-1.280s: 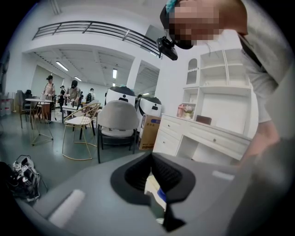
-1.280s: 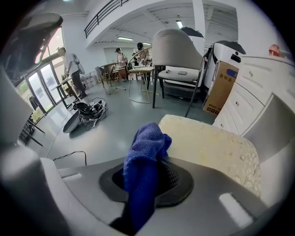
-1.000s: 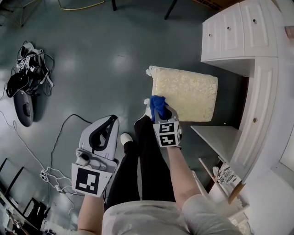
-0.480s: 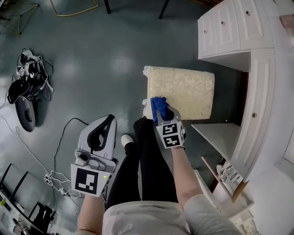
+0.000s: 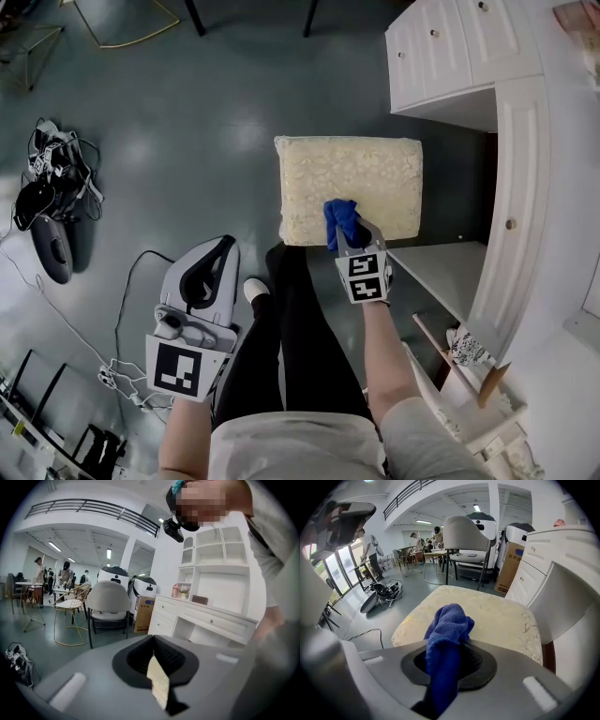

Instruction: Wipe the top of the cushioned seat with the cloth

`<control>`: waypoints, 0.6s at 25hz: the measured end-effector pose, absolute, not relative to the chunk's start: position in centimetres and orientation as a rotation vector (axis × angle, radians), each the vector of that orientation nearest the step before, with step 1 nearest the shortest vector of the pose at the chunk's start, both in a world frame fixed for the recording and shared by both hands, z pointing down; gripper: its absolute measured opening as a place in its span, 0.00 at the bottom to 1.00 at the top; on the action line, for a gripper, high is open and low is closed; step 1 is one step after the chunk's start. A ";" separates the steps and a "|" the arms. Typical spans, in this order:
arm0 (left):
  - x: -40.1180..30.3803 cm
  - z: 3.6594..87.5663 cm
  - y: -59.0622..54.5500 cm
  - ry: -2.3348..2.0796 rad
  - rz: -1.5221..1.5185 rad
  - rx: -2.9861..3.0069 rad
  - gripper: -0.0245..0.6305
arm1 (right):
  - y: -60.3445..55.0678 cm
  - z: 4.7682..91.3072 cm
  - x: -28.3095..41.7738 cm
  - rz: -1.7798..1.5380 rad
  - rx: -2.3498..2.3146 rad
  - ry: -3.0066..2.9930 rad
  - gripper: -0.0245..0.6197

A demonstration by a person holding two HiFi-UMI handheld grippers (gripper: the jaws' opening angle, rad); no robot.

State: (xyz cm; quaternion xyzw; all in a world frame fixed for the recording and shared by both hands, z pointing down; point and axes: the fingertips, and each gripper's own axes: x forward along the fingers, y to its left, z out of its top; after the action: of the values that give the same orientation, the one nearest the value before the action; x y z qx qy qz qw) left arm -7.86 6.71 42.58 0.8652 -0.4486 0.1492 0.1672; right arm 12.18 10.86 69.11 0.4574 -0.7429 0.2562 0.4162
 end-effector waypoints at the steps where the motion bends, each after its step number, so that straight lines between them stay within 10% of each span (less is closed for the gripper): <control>1: -7.5 42.6 6.7 -1.267 0.427 2.466 0.04 | 10.9 69.1 12.9 0.644 1.157 -1.858 0.15; 15: -4.4 43.3 5.3 -1.186 0.444 2.514 0.04 | 11.4 69.3 21.1 0.659 1.278 -1.744 0.16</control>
State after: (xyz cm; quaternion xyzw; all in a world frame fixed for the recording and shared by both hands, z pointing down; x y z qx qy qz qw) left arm -4.40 5.34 43.31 0.8813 -0.4156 0.1555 0.1625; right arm 21.12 11.39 69.33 0.5115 -0.6978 0.2635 0.4266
